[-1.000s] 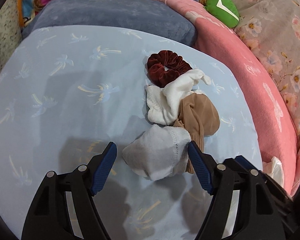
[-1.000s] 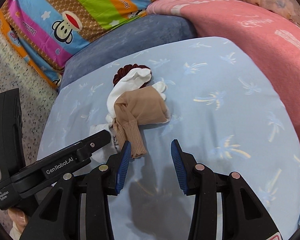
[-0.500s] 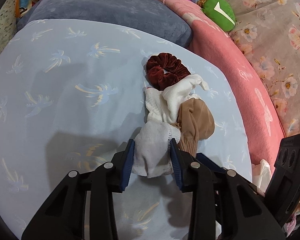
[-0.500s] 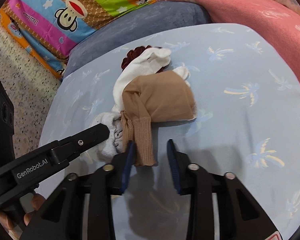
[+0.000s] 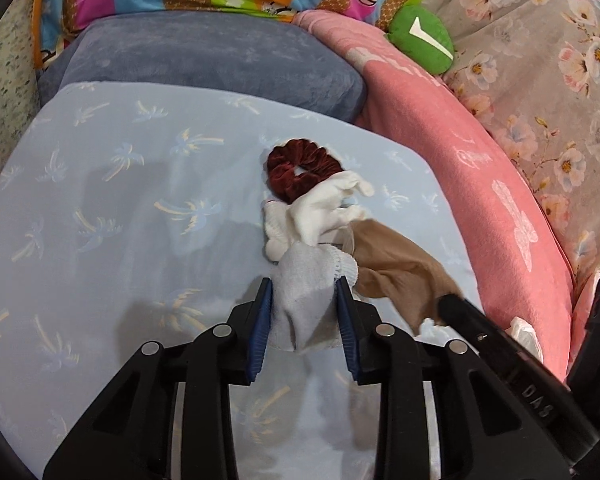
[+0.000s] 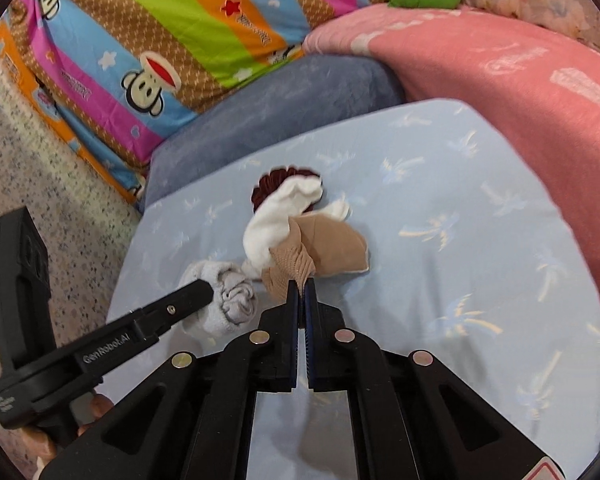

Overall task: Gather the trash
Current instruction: 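Grasp the white sock with the left gripper while the right gripper grasps the beige stocking, then carry the sock and stocking over the bin and open both grippers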

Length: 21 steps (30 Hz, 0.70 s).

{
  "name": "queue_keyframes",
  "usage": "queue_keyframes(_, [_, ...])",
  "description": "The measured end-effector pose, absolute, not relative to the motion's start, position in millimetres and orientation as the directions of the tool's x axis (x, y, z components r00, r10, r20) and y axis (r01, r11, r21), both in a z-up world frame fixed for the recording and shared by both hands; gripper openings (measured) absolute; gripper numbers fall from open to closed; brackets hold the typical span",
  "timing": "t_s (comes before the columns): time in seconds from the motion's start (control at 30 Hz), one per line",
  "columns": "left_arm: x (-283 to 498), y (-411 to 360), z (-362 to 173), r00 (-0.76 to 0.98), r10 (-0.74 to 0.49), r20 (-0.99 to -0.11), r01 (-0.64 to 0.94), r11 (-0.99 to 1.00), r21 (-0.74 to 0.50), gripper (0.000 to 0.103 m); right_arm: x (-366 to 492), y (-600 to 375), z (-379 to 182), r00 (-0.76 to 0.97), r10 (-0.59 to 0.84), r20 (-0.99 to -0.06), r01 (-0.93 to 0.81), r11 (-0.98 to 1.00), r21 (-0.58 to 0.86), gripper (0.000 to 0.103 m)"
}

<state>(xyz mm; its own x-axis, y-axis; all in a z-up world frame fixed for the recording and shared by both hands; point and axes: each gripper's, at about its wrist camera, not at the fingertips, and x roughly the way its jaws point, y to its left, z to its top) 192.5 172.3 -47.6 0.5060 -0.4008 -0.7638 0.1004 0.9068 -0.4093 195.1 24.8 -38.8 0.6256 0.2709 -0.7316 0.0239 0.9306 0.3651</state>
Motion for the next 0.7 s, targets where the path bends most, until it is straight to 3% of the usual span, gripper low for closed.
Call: queue_keyframes(0.7, [133.6,53.8,9.3,0.532,-0.461,-0.710,0.353,0.883,-0.310,0.030,90.0,-109.5,44.7,0.797,0.130,-0.589,0.165,0.893,0.420,0.003])
